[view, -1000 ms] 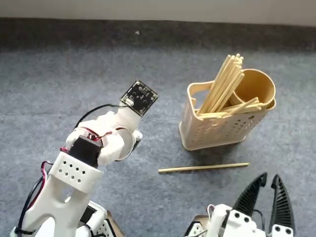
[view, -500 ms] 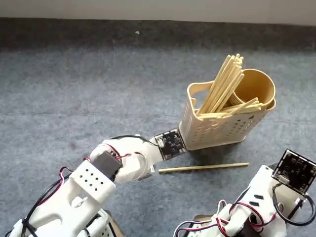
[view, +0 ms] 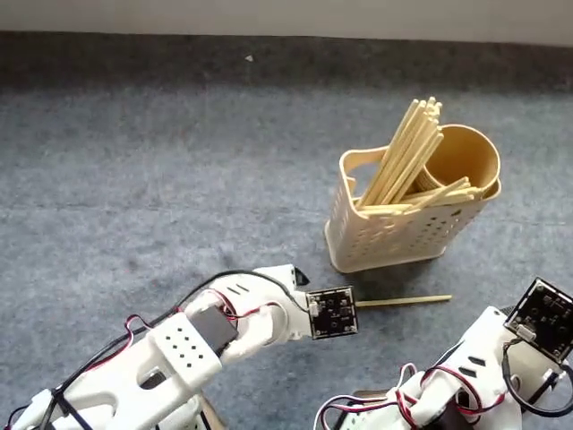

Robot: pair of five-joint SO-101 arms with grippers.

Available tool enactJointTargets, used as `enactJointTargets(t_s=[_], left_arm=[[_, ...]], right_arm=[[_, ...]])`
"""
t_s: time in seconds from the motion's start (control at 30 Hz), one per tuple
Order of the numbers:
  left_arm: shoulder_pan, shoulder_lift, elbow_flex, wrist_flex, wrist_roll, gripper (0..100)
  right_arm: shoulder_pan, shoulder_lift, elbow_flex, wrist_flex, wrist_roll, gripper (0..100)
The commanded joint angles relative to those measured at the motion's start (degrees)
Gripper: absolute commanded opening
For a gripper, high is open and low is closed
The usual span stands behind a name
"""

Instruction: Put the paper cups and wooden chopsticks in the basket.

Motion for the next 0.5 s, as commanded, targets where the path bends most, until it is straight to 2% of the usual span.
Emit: enactJointTargets(t_s=[0.0, 0.2, 0.3, 0.47], left_arm=[[0.75, -0.75, -0.13, -3.43, -0.44, 22], [0.66, 2.68, -0.75, -6.95, -0.53, 22], [0.31, 12.70, -3.74, -8.53, -0.53, 22], [-1.19, 33.98, -15.96, -8.70, -0.62, 22]], right_arm=[[0.57, -1.80, 0.04, -0.75, 0.79, 6.8], [2.07, -3.38, 0.75, 0.04, 0.88, 6.8], [2.24, -3.47, 0.75, 0.13, 0.88, 6.8], [2.07, -3.47, 0.84, 0.22, 0.88, 6.8]])
